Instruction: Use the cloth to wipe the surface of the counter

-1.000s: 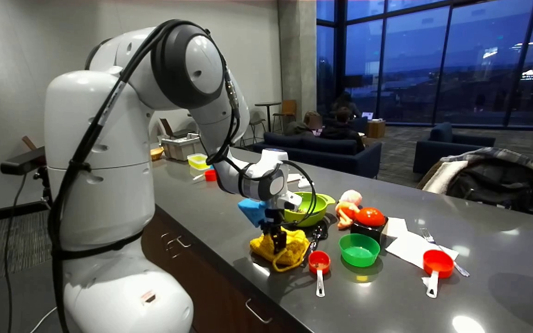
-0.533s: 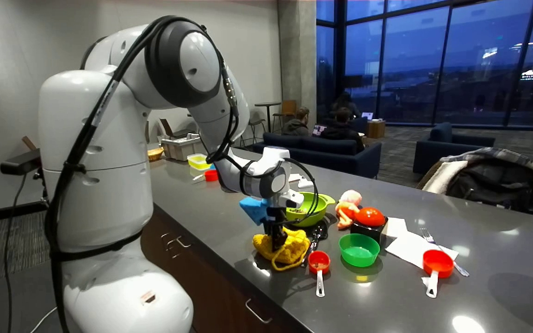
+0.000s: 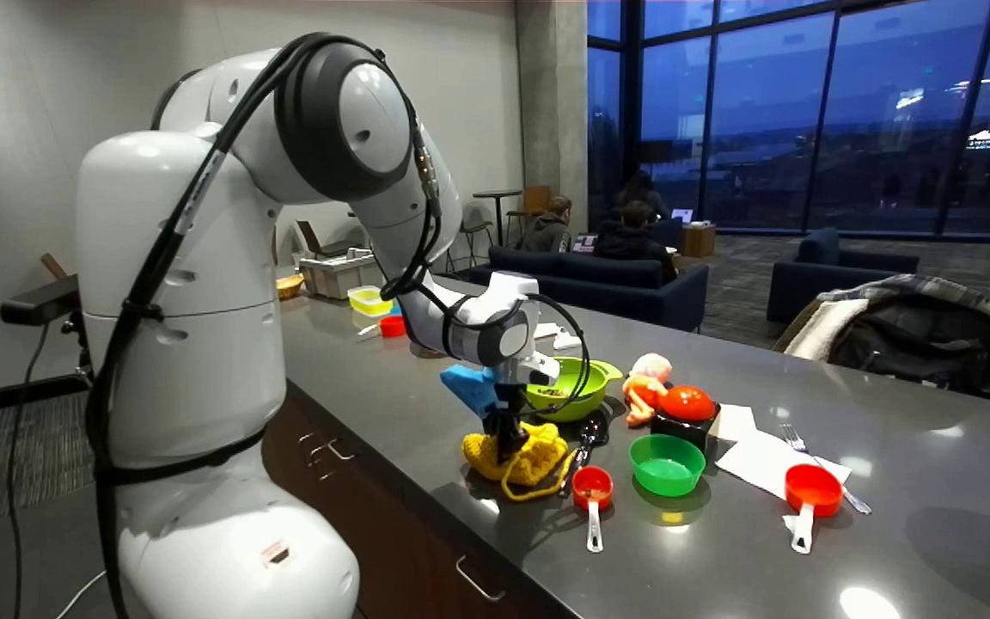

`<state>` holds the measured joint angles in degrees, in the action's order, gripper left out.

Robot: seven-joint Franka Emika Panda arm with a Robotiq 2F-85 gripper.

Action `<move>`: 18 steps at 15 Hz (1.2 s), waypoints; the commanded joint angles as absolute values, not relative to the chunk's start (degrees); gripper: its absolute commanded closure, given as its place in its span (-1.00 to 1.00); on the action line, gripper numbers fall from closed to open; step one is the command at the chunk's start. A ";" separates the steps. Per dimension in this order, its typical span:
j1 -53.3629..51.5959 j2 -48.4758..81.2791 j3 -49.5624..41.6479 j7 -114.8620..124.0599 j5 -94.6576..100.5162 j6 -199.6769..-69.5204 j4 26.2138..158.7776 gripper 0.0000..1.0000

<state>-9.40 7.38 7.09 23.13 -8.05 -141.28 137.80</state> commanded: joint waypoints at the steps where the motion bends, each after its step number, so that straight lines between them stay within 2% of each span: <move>1: -9.99 11.83 9.09 18.11 -12.22 -140.31 136.46 0.91; 18: -19.31 21.73 13.35 17.88 -0.94 -122.71 118.35 0.91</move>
<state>-17.36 17.44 12.49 18.30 -2.33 -123.95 121.63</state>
